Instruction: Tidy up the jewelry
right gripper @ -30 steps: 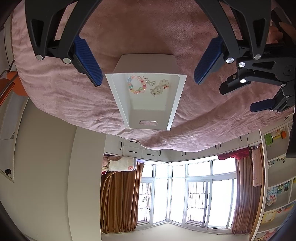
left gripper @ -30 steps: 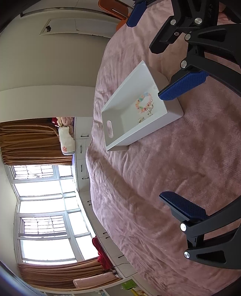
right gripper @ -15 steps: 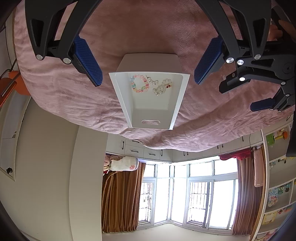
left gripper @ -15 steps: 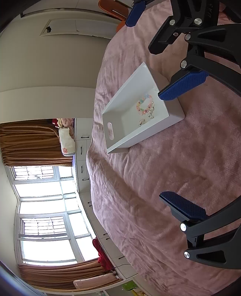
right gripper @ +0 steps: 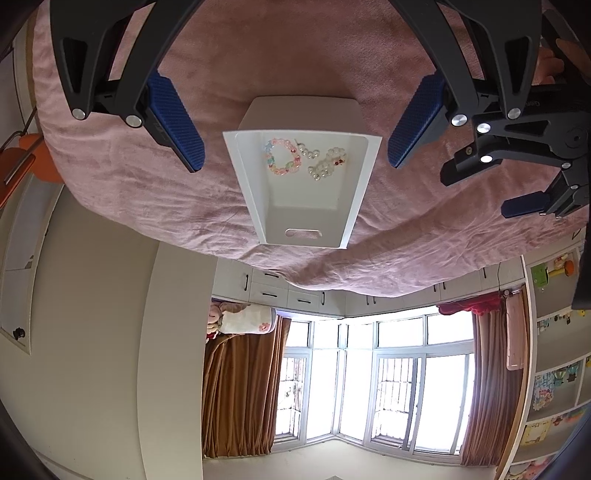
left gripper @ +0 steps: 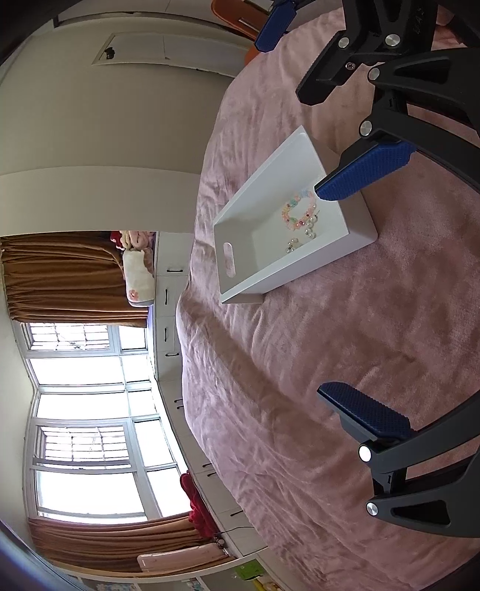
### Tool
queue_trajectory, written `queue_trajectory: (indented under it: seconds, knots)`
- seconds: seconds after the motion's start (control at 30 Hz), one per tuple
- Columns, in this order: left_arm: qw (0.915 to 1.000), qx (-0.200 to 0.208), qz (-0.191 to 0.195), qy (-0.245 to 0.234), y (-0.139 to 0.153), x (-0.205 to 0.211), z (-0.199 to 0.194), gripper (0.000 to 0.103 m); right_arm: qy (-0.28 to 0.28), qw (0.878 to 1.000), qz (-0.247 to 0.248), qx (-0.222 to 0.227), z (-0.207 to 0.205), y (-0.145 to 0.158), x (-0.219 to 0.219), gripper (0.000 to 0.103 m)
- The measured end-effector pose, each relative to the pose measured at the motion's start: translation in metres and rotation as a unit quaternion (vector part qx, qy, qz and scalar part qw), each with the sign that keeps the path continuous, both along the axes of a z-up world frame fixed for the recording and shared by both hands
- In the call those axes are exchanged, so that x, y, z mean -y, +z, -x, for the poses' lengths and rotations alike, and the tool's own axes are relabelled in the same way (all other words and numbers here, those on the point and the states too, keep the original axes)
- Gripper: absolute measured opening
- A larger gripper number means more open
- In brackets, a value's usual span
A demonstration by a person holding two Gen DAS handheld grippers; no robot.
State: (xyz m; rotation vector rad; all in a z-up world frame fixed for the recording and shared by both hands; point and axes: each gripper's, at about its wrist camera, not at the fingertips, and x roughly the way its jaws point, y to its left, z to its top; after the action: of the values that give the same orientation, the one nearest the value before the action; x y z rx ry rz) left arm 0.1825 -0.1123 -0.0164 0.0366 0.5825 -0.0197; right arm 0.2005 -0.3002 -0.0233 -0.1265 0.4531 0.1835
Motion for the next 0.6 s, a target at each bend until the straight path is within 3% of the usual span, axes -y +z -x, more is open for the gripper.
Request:
queue_trajectory:
  seconds: [0.37,0.6]
  knots:
    - [1.0,0.002,-0.008,0.001,-0.004,0.0,0.003,0.1,-0.002,1.0,-0.015,0.016,0.002,0.005,0.001,0.098]
    - [0.9991,0.025,-0.031,-0.012,-0.005,0.009,0.011,0.099,0.003,1.0,-0.012,0.015,0.001,0.004,-0.003,0.098]
